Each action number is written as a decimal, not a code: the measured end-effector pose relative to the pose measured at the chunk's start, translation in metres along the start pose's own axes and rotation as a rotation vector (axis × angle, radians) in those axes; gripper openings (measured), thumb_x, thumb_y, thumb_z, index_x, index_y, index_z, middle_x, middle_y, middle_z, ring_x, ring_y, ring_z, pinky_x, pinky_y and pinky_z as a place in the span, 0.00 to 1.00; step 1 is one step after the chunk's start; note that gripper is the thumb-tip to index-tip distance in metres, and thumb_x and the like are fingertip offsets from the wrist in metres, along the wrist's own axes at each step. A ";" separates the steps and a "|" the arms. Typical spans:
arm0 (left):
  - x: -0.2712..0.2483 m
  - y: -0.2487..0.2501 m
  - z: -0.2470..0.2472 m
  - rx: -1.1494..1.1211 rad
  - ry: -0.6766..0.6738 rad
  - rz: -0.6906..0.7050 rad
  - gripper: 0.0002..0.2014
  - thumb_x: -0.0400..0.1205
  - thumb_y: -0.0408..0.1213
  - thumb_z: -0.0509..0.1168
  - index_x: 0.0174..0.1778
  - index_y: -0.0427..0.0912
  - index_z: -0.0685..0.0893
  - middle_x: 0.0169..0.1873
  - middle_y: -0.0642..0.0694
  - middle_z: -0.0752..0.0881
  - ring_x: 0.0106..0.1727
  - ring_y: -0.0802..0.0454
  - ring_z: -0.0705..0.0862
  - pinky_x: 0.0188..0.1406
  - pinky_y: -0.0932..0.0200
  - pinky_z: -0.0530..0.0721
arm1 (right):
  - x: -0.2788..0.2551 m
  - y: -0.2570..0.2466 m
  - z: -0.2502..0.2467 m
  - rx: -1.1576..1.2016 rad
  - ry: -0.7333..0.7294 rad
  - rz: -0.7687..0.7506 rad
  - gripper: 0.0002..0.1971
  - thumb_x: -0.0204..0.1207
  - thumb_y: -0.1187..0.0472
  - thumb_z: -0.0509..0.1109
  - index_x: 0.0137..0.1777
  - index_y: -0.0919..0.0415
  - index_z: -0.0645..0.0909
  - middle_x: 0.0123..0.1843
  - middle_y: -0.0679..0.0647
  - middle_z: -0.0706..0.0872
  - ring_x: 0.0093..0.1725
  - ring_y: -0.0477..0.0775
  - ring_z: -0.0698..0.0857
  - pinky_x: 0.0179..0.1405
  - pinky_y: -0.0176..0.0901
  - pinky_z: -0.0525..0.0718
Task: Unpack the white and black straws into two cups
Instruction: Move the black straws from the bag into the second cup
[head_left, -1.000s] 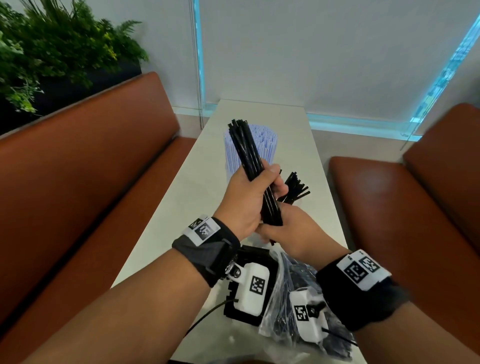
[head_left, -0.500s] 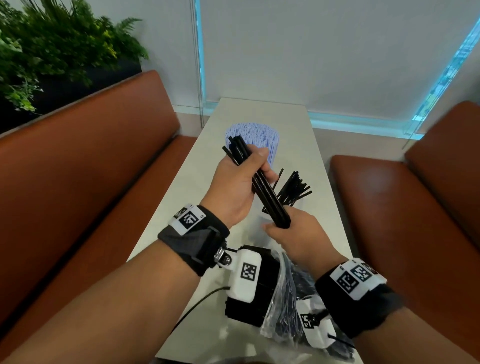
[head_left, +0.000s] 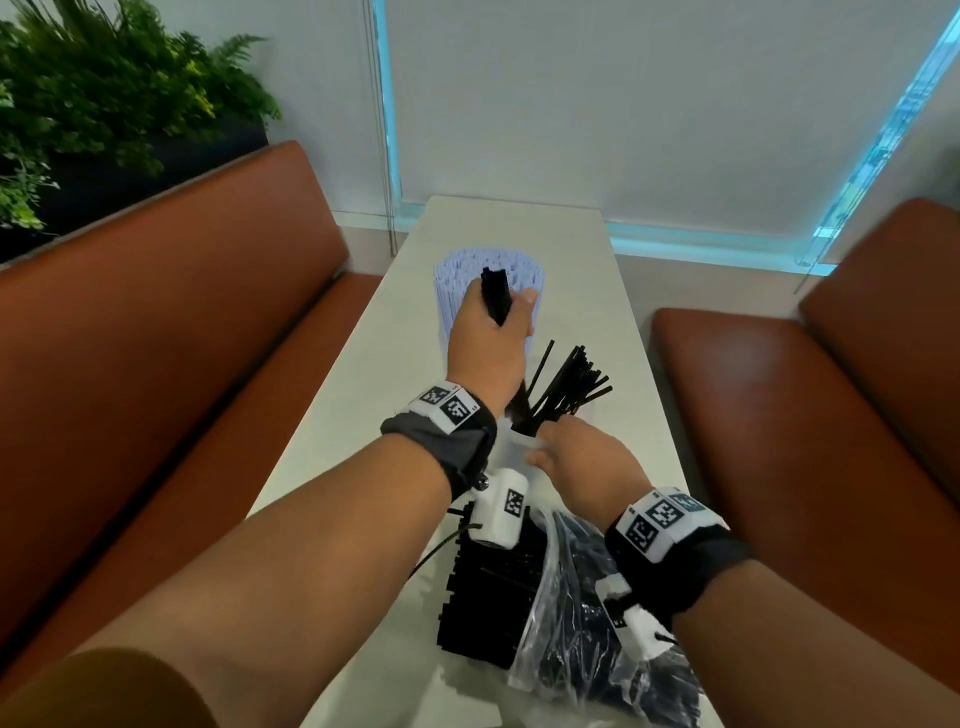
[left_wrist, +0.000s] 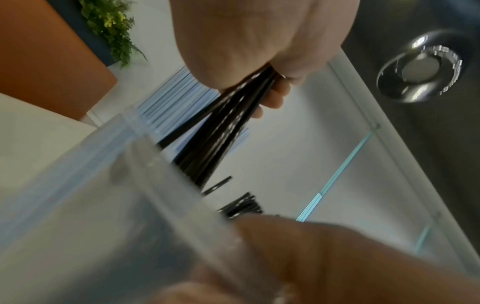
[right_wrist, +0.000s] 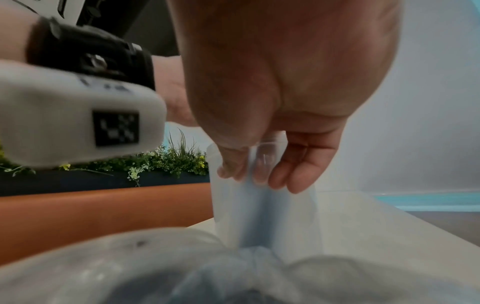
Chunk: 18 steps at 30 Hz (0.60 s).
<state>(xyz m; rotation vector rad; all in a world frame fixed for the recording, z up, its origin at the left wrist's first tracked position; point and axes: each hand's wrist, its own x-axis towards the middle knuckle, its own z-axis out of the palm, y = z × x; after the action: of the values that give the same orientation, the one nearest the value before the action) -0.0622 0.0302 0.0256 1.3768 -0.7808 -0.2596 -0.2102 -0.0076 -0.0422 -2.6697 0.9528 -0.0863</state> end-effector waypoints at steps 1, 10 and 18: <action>0.001 -0.007 0.000 0.061 -0.027 0.001 0.09 0.84 0.46 0.67 0.41 0.51 0.76 0.29 0.61 0.85 0.33 0.60 0.85 0.36 0.69 0.77 | 0.000 0.001 0.002 0.005 0.014 -0.008 0.12 0.87 0.45 0.61 0.43 0.48 0.71 0.42 0.44 0.72 0.39 0.49 0.78 0.38 0.45 0.71; 0.010 -0.030 0.015 0.763 -0.416 0.022 0.14 0.82 0.43 0.69 0.33 0.50 0.72 0.37 0.48 0.78 0.40 0.44 0.83 0.32 0.55 0.73 | 0.000 0.003 0.008 0.038 0.078 -0.060 0.10 0.86 0.48 0.63 0.45 0.51 0.73 0.41 0.44 0.70 0.38 0.50 0.77 0.36 0.46 0.70; 0.012 -0.022 0.029 0.958 -0.589 -0.020 0.40 0.77 0.60 0.73 0.78 0.39 0.71 0.74 0.41 0.76 0.73 0.42 0.77 0.71 0.47 0.77 | 0.000 0.001 0.006 0.029 0.067 -0.045 0.10 0.86 0.51 0.63 0.53 0.57 0.79 0.44 0.46 0.71 0.44 0.55 0.81 0.39 0.47 0.72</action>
<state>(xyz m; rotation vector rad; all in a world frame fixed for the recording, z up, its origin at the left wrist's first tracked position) -0.0659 -0.0043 0.0085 2.2495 -1.4943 -0.3298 -0.2101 -0.0065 -0.0477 -2.6772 0.9044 -0.1990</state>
